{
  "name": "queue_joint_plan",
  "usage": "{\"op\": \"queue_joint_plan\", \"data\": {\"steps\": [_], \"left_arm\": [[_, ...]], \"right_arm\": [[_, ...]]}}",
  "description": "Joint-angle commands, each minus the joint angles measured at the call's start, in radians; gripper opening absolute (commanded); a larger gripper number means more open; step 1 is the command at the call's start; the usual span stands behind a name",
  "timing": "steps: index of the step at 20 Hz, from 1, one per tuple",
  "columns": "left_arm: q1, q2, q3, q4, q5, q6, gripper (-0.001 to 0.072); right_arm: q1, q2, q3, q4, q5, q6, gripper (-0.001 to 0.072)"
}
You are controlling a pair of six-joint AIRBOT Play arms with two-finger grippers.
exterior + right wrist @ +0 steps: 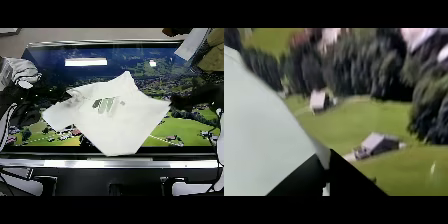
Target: Fold the clothes and pants, and hang the long-sleeved shirts on hangers.
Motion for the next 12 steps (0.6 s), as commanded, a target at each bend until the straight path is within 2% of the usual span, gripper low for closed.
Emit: {"op": "queue_joint_plan", "data": {"steps": [1, 4, 6, 7, 9, 10, 12], "left_arm": [[0.005, -0.003, -0.002, 0.026, -0.089, -0.005, 0.0019], [-0.002, -0.024, -0.003, 0.029, -0.122, -0.012, 0.0018], [-0.013, -0.038, -0.003, 0.029, -0.124, -0.012, 0.0019], [-0.018, -0.043, -0.003, 0.029, -0.122, -0.012, 0.0019], [-0.024, -0.045, -0.003, 0.03, -0.113, -0.011, 0.0019], [-0.024, -0.045, -0.002, 0.029, -0.114, -0.012, 0.0019], [-0.023, -0.045, -0.002, 0.029, -0.115, -0.011, 0.0019]], "right_arm": [[0.002, -0.055, 0.294, -0.125, 0.088, 0.176, 0.0031], [0.002, -0.195, 0.503, -0.079, 0.089, 0.252, 0.0031], [0.002, -0.275, 0.562, -0.021, 0.077, 0.286, 0.0032], [0.002, -0.299, 0.563, 0.019, 0.063, 0.286, 0.0057], [-0.002, -0.313, 0.563, 0.064, -0.004, 0.27, 0.0273], [-0.011, -0.301, 0.563, 0.075, -0.055, 0.214, 0.0335], [-0.055, -0.262, 0.563, 0.068, -0.225, 0.101, 0.0402]]}}
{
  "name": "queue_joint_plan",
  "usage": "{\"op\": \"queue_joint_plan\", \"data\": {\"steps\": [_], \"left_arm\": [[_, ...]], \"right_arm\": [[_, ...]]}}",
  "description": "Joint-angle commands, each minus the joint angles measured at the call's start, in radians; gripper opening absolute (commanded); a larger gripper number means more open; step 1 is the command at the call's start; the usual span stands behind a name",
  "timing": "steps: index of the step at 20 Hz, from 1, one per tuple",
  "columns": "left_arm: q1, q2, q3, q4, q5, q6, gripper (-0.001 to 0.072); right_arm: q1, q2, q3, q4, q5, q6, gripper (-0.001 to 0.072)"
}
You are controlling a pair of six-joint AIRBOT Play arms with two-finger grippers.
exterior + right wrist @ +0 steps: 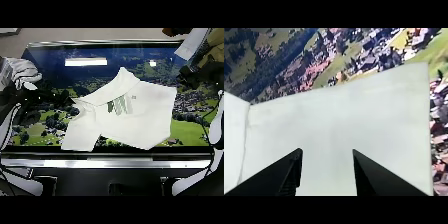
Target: Fold the clothes and pants, and hang the long-sleeved shirts on hangers.
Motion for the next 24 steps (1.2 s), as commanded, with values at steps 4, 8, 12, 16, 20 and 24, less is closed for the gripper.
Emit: {"op": "queue_joint_plan", "data": {"steps": [4, 8, 12, 16, 20, 24], "left_arm": [[0.002, -0.003, 0.0, 0.01, -0.006, 0.004, 0.0019], [0.002, -0.003, 0.0, 0.016, -0.006, 0.004, 0.0019], [0.002, -0.003, 0.0, 0.016, -0.007, 0.004, 0.0019], [0.002, -0.003, 0.0, 0.016, -0.014, 0.004, 0.0019], [0.002, -0.003, 0.0, 0.016, -0.014, 0.004, 0.0019], [0.002, -0.003, 0.0, 0.016, -0.014, 0.011, 0.0019]], "right_arm": [[-0.2, 0.132, -0.086, 0.042, -0.465, -0.21, 0.0417], [-0.23, 0.371, -0.534, 0.047, -0.398, -0.242, 0.0492], [-0.154, 0.602, -1.023, 0.055, -0.241, -0.267, 0.0492], [-0.04, 0.711, -1.313, 0.066, -0.107, -0.25, 0.0492], [0.076, 0.712, -1.368, 0.079, 0.061, -0.201, 0.049], [0.16, 0.706, -1.366, 0.089, 0.185, -0.127, 0.0339]]}}
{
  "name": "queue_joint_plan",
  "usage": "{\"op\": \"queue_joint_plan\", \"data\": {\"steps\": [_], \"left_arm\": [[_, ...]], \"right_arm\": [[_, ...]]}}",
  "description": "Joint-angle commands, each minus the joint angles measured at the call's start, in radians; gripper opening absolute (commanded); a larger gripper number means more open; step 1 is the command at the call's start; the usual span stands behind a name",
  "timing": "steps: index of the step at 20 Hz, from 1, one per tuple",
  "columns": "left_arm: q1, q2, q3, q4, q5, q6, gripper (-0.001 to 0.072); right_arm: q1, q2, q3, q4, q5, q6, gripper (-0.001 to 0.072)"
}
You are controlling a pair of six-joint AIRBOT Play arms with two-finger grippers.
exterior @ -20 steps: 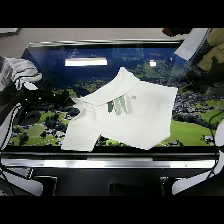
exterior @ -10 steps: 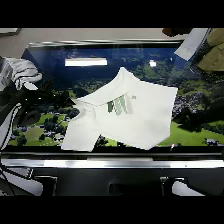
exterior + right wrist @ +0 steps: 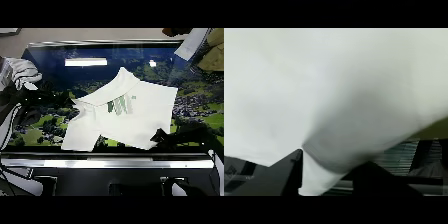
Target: Fold the clothes and pants, and hang the long-sleeved shirts on hangers.
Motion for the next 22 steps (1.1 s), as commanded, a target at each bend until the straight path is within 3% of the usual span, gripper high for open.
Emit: {"op": "queue_joint_plan", "data": {"steps": [1, 2, 3, 8, 16, 19, 22], "left_arm": [[0.001, -0.001, 0.0, -0.001, -0.002, 0.003, 0.0019], [0.001, 0.0, 0.002, -0.001, -0.016, 0.003, 0.0019], [0.002, 0.003, 0.004, -0.002, -0.031, 0.008, 0.0019], [0.05, 0.127, 0.006, -0.138, -0.098, 0.086, 0.0018], [0.174, 0.684, 0.006, -0.152, -0.126, 0.038, 0.0019], [0.2, 0.921, 0.005, -0.151, -0.082, 0.012, 0.0018], [0.205, 1.106, 0.005, -0.127, 0.074, 0.01, 0.0018]], "right_arm": [[0.065, 0.002, -0.012, -0.001, 0.134, 0.049, 0.0192], [0.065, 0.005, 0.008, 0.006, 0.126, 0.048, 0.0049], [0.063, 0.02, 0.041, 0.012, 0.119, 0.045, 0.0028], [0.063, 0.159, 0.438, 0.01, 0.039, 0.045, 0.0029], [0.063, 0.333, 1.277, -0.072, -0.026, 0.07, 0.0029], [0.063, 0.393, 1.448, -0.146, -0.019, 0.076, 0.0029], [0.063, 0.428, 1.474, -0.164, 0.009, 0.136, 0.0029]]}}
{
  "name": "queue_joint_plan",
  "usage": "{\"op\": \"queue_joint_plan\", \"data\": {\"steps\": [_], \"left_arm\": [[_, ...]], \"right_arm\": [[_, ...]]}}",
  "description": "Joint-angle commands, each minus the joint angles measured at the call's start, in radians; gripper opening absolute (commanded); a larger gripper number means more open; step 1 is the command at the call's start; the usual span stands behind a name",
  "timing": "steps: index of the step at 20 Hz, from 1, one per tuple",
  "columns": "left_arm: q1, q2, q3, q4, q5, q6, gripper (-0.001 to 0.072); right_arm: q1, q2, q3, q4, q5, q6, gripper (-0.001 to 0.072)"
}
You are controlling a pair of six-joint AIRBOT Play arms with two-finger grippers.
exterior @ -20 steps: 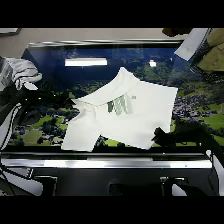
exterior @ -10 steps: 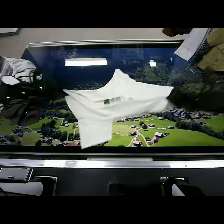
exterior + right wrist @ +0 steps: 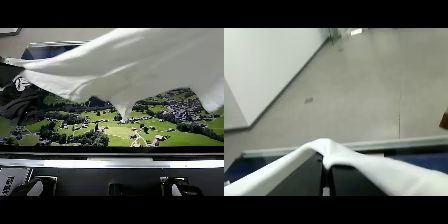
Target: Fold the clothes and pants, and hang the long-sleeved shirts on hangers.
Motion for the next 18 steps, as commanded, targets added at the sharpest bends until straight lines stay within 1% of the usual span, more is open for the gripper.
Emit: {"op": "queue_joint_plan", "data": {"steps": [1, 3, 4, 5, 6, 8, 9, 11, 12, 14, 16, 18], "left_arm": [[0.013, 0.225, -0.001, 0.028, 0.204, -0.015, 0.0018], [0.013, 0.27, -0.001, 0.047, 0.335, -0.016, 0.0018], [0.013, 0.269, -0.001, 0.045, 0.372, -0.016, 0.0018], [0.013, 0.252, -0.002, 0.046, 0.373, -0.019, 0.0018], [0.007, 0.222, -0.011, 0.046, 0.365, -0.019, 0.0018], [-0.027, 0.132, -0.049, 0.048, 0.36, -0.017, 0.0018], [-0.049, 0.071, -0.069, 0.062, 0.36, -0.001, 0.0018], [-0.098, -0.084, -0.105, 0.085, 0.385, 0.005, 0.0018], [-0.123, -0.177, -0.118, 0.088, 0.411, 0.004, 0.0018], [-0.164, -0.372, -0.12, 0.087, 0.465, 0.004, 0.0018], [-0.198, -0.555, -0.119, 0.087, 0.536, 0.004, 0.0018], [-0.215, -0.708, -0.108, 0.086, 0.578, 0.003, 0.0018]], "right_arm": [[0.001, 0.032, 0.079, -0.046, 0.013, 0.066, 0.0029], [0.001, -0.007, 0.079, -0.048, -0.031, 0.136, 0.0029], [0.001, -0.041, 0.079, -0.046, -0.082, 0.188, 0.0029], [0.001, -0.091, 0.078, -0.033, -0.164, 0.237, 0.0029], [0.001, -0.153, 0.072, -0.005, -0.255, 0.262, 0.0029], [0.012, -0.293, 0.033, 0.05, -0.39, 0.263, 0.0029], [0.034, -0.364, 0.003, 0.048, -0.417, 0.258, 0.0029], [0.095, -0.523, -0.065, 0.03, -0.394, 0.24, 0.0029], [0.125, -0.613, -0.095, 0.017, -0.356, 0.217, 0.003], [0.162, -0.805, -0.109, -0.001, -0.265, 0.211, 0.003], [0.17, -0.977, -0.109, 0.045, -0.145, 0.224, 0.003], [0.17, -1.109, -0.109, 0.103, -0.035, 0.225, 0.0029]]}}
